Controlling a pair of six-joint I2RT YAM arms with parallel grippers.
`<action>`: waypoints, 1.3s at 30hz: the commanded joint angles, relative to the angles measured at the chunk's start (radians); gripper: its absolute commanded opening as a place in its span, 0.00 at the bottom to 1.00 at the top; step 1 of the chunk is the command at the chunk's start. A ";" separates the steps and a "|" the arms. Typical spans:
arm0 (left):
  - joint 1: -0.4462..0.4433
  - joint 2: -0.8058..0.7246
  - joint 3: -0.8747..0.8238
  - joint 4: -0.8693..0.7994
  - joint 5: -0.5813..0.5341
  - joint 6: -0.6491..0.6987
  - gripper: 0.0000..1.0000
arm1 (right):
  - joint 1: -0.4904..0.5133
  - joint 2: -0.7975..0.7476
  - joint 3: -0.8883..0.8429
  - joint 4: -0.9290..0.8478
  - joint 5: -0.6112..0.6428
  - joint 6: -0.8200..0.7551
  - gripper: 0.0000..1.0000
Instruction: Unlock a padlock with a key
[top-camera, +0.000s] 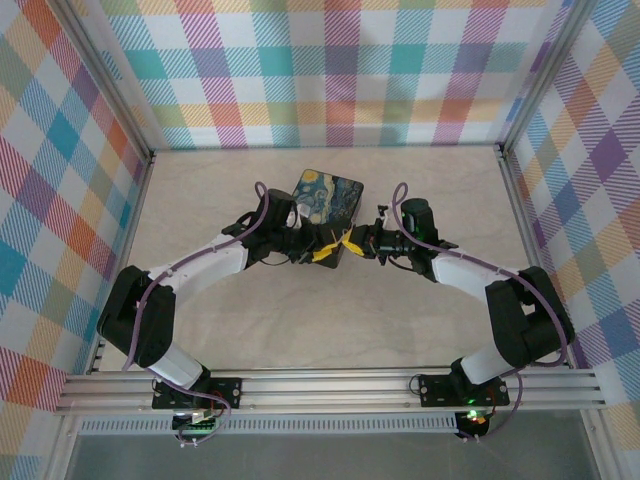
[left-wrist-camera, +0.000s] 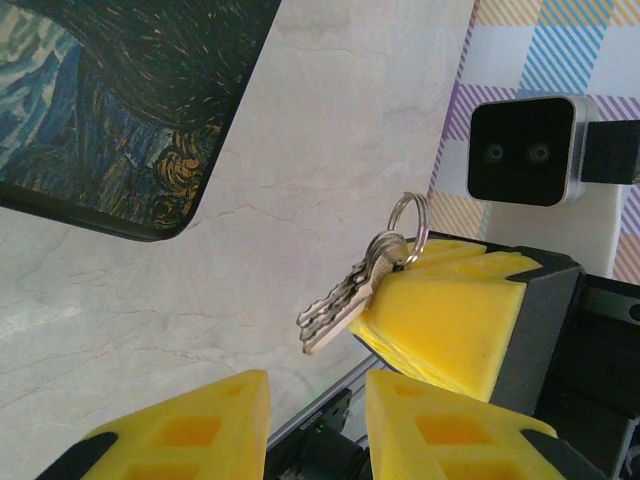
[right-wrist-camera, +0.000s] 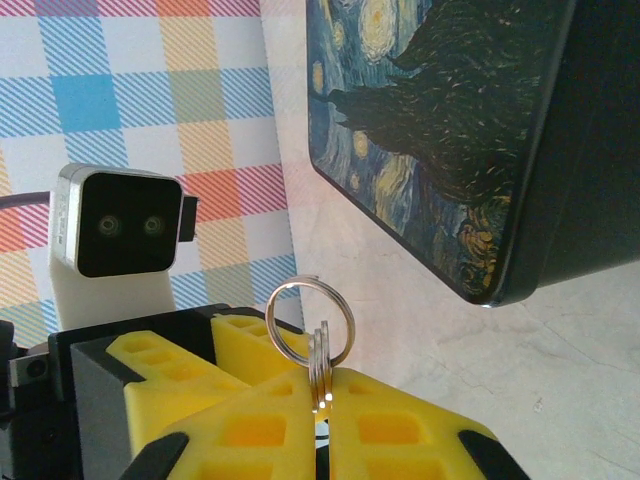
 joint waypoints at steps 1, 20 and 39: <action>-0.003 -0.003 -0.006 0.019 -0.005 -0.012 0.30 | 0.009 0.007 0.004 0.045 -0.029 0.020 0.09; -0.003 -0.012 -0.006 -0.001 -0.029 0.000 0.22 | 0.036 0.015 0.020 0.037 -0.030 0.022 0.09; 0.000 -0.012 -0.007 0.019 -0.045 -0.008 0.15 | 0.057 0.042 0.025 0.081 -0.045 0.061 0.09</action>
